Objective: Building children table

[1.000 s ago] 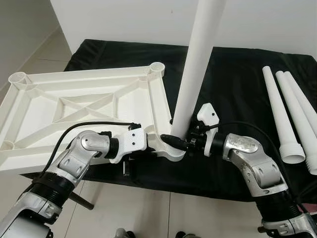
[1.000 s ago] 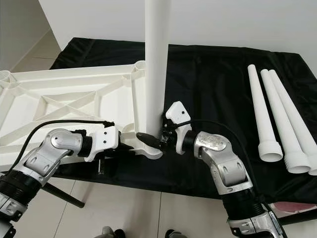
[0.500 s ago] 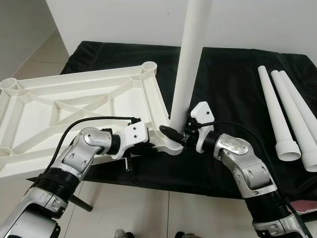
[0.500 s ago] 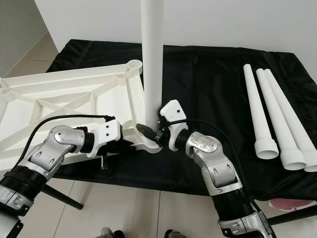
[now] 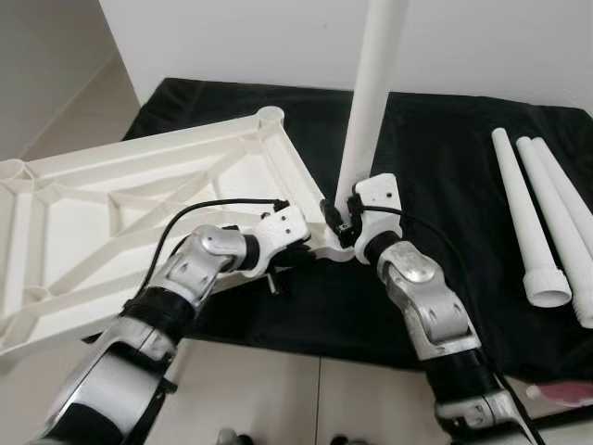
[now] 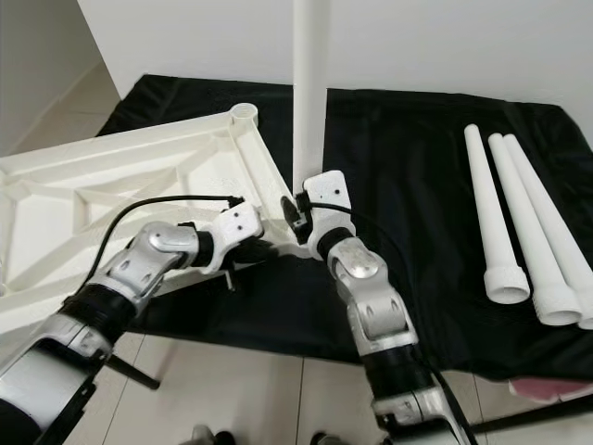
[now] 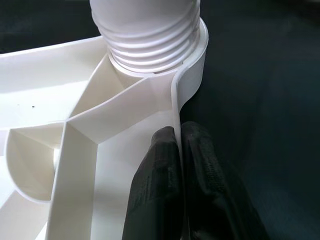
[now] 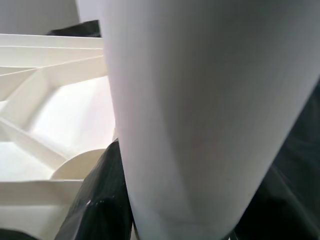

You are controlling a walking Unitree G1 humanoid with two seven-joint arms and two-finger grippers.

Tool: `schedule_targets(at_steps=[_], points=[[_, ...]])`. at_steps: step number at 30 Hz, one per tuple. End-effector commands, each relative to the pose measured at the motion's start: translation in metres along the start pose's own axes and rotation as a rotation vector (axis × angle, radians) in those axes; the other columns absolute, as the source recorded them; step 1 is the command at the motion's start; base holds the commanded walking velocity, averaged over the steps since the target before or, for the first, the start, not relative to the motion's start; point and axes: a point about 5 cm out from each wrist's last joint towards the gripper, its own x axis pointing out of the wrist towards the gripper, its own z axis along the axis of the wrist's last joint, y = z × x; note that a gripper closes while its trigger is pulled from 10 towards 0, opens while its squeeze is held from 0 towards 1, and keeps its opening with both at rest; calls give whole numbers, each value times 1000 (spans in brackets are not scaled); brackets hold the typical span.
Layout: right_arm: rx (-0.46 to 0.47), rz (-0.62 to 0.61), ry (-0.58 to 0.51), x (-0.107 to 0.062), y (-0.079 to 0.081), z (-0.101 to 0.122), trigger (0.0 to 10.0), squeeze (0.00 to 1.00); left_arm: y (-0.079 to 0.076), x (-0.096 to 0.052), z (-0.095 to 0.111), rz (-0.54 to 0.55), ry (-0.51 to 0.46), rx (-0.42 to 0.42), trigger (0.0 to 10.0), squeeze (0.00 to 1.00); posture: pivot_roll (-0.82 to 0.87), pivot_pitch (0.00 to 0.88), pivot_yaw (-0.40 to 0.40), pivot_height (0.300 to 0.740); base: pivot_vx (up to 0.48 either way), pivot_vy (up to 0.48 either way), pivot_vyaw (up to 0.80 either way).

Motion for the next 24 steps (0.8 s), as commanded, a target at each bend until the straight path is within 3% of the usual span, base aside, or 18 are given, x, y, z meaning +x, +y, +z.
schedule_targets(at_steps=[1,5,6,7,8,9,10,11,12,15,16,21,24], points=[[-39,-107,187,-2,-5,-37,0,0,4,8,20,20,-41,66,0,0,-32,163,48,740,0,0,0],[-24,-165,184,0,-4,-36,0,0,7,14,24,45,-40,58,0,0,-32,163,47,740,0,0,0],[-16,-172,175,2,-2,-35,2196,0,7,16,25,48,-43,56,0,0,-33,162,48,740,0,0,0],[-16,-172,175,2,-2,-35,2196,0,7,16,25,48,-43,56,0,0,-33,162,48,740,0,0,0],[-21,-163,152,2,0,-32,10000,0,6,17,27,38,-51,60,0,0,-34,160,48,740,0,0,0],[-21,-163,152,2,0,-32,10000,0,6,17,27,38,-51,60,0,0,-34,160,48,740,0,0,0],[-22,-143,123,2,2,-29,10000,106,4,18,28,20,-61,67,0,0,-34,158,48,740,0,0,0],[-22,-143,123,2,2,-29,10000,106,4,18,28,20,-61,67,0,0,-34,158,48,740,0,0,0],[-8,-127,108,1,3,-27,10000,1000,3,18,27,12,-65,69,0,0,-34,155,48,740,0,0,0],[14,-103,76,0,4,-24,10000,1000,2,18,27,-3,-70,73,0,0,-34,155,48,740,0,0,0],[32,-71,53,-1,5,-20,10000,0,1,18,27,-15,-72,76,0,0,-33,152,48,740,0,0,0],[57,6,-14,-5,7,-10,10000,0,-3,17,25,-52,-79,87,0,0,-33,147,49,740,0,0,0],[49,88,-95,-14,0,3,10000,0,-8,9,20,-119,-88,114,0,0,-35,143,50,740,0,0,0]])
